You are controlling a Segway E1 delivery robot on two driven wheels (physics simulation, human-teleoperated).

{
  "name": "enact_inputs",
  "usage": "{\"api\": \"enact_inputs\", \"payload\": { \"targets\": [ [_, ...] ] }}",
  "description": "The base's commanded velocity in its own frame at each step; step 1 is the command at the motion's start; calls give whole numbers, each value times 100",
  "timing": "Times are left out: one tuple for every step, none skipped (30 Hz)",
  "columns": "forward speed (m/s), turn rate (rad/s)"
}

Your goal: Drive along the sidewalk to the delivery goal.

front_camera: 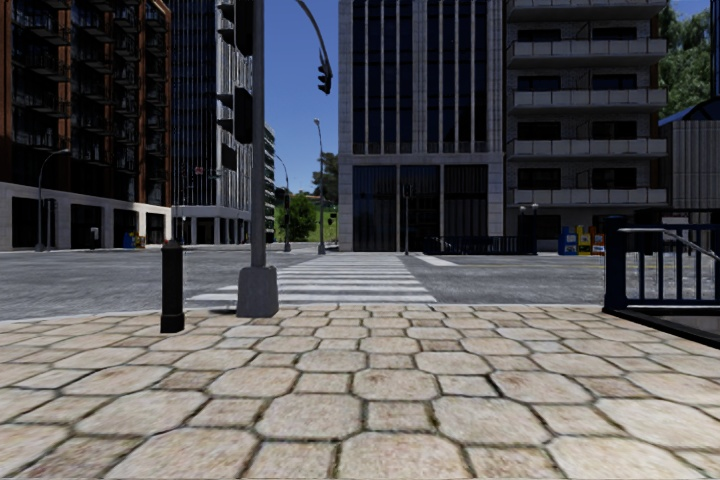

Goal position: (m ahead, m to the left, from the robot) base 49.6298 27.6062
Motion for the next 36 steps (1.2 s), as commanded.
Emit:
{"api": "enact_inputs", "payload": {
  "targets": [
    [200, 0],
    [200, 0],
    [200, 0],
    [200, 0],
    [200, 0],
    [200, 0],
    [200, 0],
    [200, 0],
    [200, 0],
    [200, 0],
    [200, 0],
    [200, 0],
    [200, 0],
    [200, 0],
    [200, 0],
    [200, 0],
    [200, 0],
    [200, 0],
    [200, 0],
    [200, 0],
    [200, 0],
    [200, 0],
    [200, 0],
    [200, 0],
    [200, 0],
    [200, 0],
    [200, 0],
    [200, 0],
    [200, 0],
    [200, 0],
    [200, 0],
    [200, 0],
    [200, 0],
    [200, 0],
    [200, 0],
    [200, 0]
  ]
}}
